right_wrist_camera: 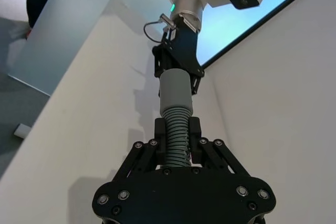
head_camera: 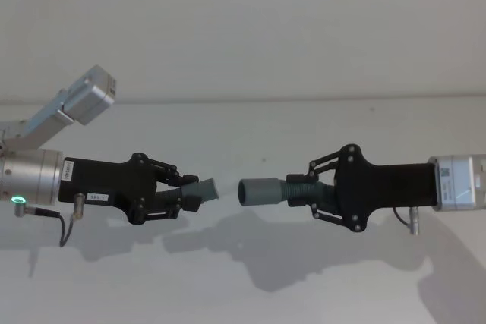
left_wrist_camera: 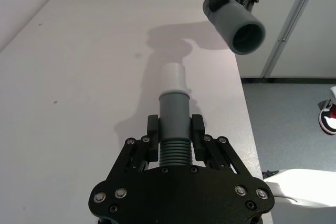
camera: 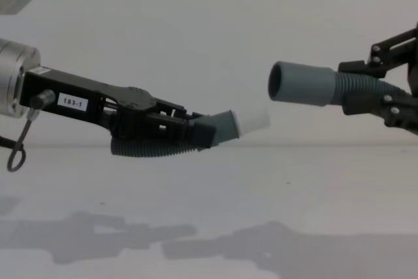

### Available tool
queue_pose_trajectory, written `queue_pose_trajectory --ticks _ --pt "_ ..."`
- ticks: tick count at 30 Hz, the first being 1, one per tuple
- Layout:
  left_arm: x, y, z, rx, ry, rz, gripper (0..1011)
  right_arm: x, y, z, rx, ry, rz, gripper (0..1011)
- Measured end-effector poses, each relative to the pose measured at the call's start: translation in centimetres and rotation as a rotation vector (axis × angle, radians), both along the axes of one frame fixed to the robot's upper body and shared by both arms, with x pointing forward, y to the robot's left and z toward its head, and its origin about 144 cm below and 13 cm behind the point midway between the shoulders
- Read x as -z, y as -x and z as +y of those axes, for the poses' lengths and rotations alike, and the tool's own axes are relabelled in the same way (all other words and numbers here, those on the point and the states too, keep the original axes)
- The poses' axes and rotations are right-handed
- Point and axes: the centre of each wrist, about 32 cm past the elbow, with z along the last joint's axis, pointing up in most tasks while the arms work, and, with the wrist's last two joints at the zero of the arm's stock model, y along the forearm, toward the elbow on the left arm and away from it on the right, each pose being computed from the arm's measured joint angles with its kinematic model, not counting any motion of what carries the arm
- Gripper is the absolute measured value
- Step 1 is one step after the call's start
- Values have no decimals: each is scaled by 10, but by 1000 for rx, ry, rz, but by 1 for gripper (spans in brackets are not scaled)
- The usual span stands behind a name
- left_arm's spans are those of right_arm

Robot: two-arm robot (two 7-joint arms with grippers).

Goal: Use both hands to pick up one end of the pipe from the table, align the ends, and insert them.

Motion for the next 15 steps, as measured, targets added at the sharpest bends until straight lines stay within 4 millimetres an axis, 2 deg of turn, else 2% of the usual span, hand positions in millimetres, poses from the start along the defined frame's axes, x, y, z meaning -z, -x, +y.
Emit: queue_pose_trajectory --ticks 15 --pt "0 0 0 0 0 0 327 -14 -3 -9 33 75 -90 226"
